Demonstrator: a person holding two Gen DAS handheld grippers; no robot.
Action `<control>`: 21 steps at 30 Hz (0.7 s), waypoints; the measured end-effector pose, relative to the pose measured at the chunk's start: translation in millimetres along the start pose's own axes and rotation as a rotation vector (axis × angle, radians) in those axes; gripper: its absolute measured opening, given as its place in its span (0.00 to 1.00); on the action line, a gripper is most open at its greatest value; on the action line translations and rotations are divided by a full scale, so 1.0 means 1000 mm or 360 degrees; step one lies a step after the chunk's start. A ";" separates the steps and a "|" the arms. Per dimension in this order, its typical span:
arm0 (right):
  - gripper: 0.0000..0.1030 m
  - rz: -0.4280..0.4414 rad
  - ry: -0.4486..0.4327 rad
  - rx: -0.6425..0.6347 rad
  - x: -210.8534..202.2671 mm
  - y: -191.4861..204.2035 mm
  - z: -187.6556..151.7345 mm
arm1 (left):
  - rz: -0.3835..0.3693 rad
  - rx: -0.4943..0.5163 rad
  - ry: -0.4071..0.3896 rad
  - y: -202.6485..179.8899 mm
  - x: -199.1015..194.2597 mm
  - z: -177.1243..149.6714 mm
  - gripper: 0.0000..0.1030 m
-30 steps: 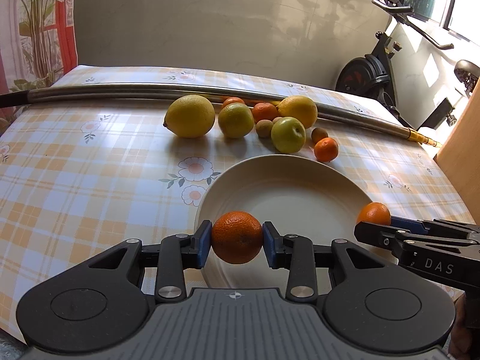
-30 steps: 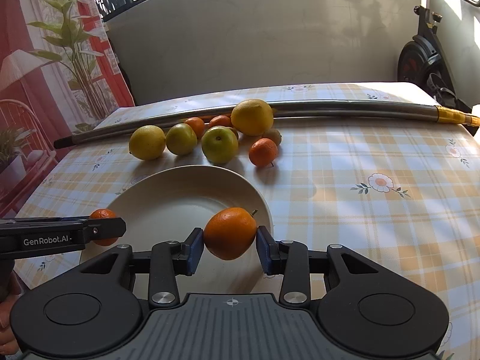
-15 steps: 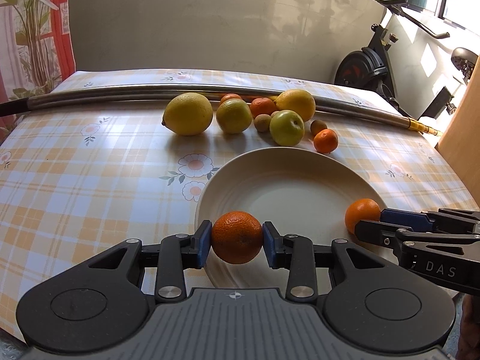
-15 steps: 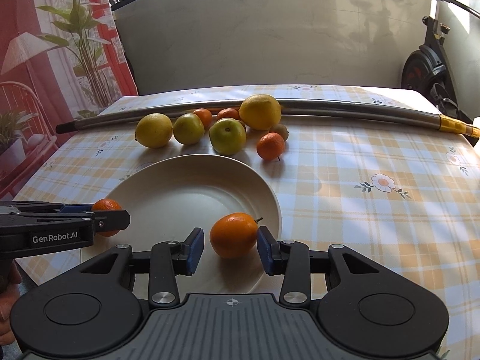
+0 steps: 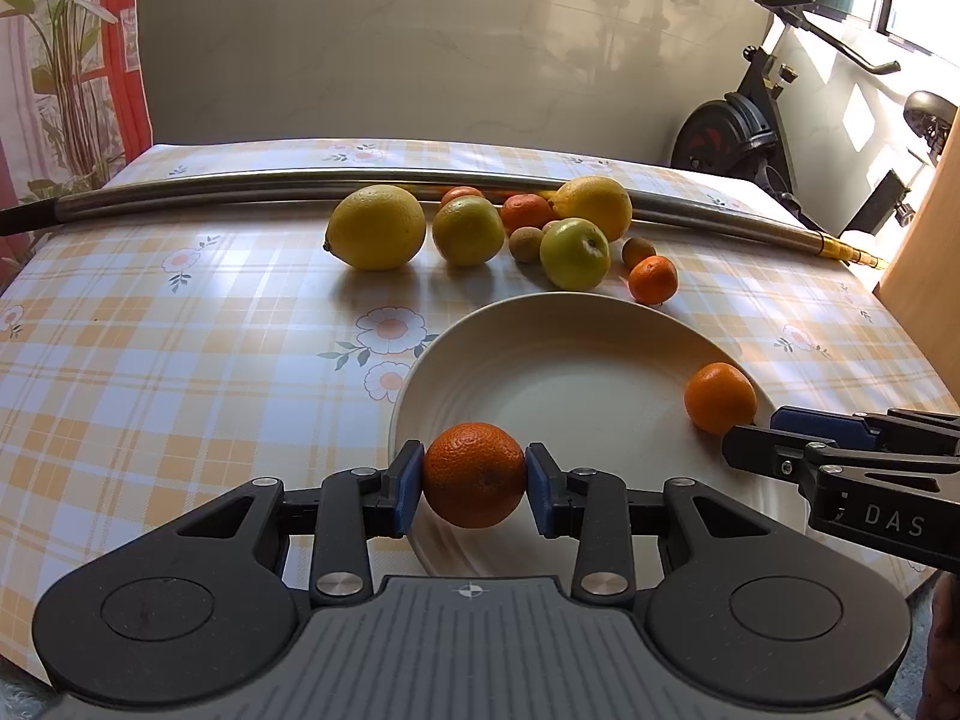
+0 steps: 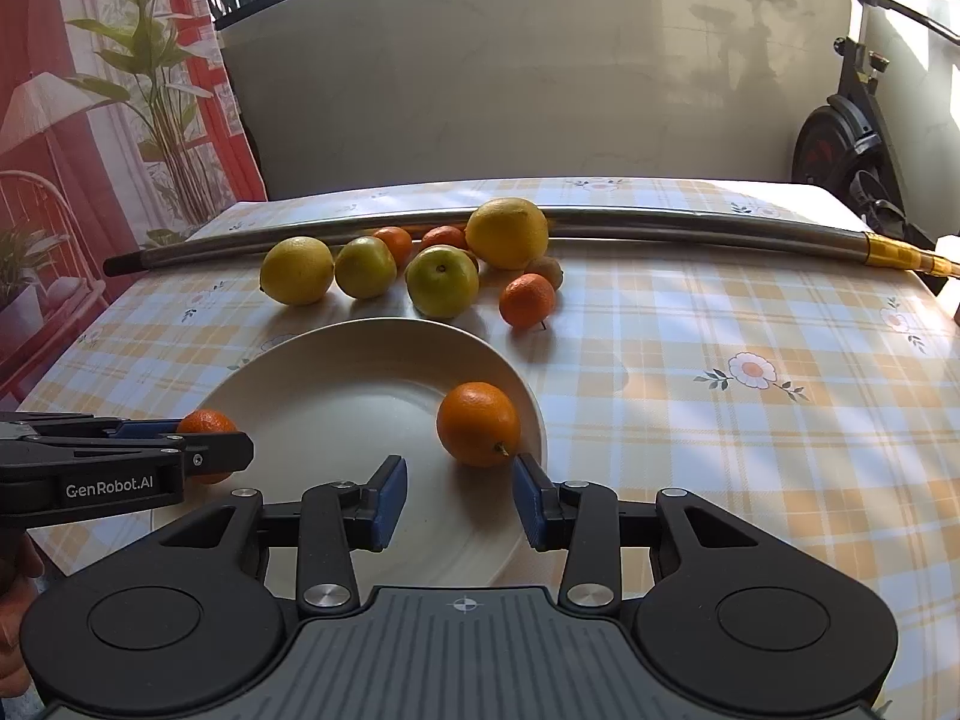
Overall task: Organize fruits
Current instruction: 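Open the left gripper to drop its tangerine onto the plate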
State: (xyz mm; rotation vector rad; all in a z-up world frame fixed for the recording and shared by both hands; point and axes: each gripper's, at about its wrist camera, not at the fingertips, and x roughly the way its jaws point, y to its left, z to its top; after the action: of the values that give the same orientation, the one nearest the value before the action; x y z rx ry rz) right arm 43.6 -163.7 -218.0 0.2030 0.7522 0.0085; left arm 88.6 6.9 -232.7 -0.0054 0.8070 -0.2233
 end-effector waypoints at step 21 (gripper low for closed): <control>0.36 -0.0002 -0.0045 0.0026 -0.004 -0.003 0.000 | -0.0009 -0.0024 -0.0028 0.004 -0.006 -0.002 0.39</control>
State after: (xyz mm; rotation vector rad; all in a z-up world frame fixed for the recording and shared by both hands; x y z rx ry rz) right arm 40.2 -166.7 -216.1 0.2176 0.7247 -0.0014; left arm 84.2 11.5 -230.4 -0.0242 0.7912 -0.2224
